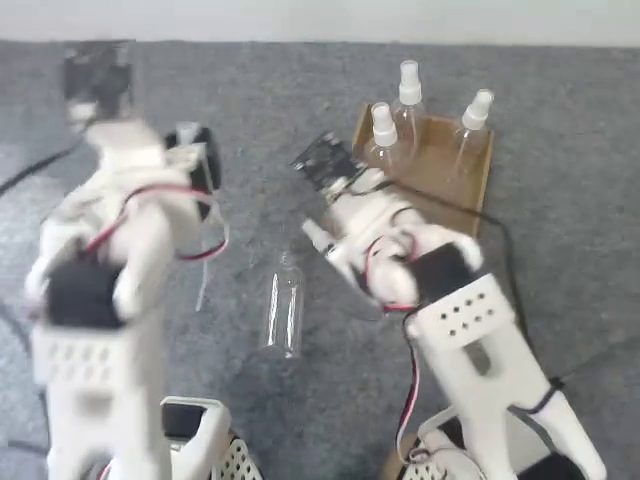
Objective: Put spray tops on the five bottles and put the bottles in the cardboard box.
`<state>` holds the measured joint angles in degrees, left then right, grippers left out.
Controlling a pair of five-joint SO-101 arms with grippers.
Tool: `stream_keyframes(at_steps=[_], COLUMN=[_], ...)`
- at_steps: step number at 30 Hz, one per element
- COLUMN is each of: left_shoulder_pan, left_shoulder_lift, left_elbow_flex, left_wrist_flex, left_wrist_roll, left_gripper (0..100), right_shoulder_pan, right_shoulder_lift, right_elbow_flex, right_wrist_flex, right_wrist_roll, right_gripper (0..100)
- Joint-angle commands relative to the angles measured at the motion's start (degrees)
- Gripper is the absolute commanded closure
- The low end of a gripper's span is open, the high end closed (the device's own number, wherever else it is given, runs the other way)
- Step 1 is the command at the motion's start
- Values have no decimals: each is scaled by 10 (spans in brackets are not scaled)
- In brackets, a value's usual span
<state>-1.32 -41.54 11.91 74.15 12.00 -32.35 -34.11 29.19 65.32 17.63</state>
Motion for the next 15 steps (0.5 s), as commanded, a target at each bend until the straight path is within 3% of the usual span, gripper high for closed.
stream_keyframes(at_steps=[1, 8, 15], left_shoulder_pan=[-30, -83, -83], left_shoulder_lift=[-97, -148, -164], left_elbow_flex=[-26, -5, 30], left_wrist_flex=[-25, -106, -114], left_wrist_roll=[14, 90, 160], left_gripper=[990, 990, 990], right_shoulder_pan=[-65, -157, -207], right_shoulder_lift=[-35, -38, -91], right_elbow_flex=[0, 83, 232], right_wrist_flex=[-28, -80, -327], right_wrist_roll=[-11, -10, -63], right_gripper=[993, 992, 993])
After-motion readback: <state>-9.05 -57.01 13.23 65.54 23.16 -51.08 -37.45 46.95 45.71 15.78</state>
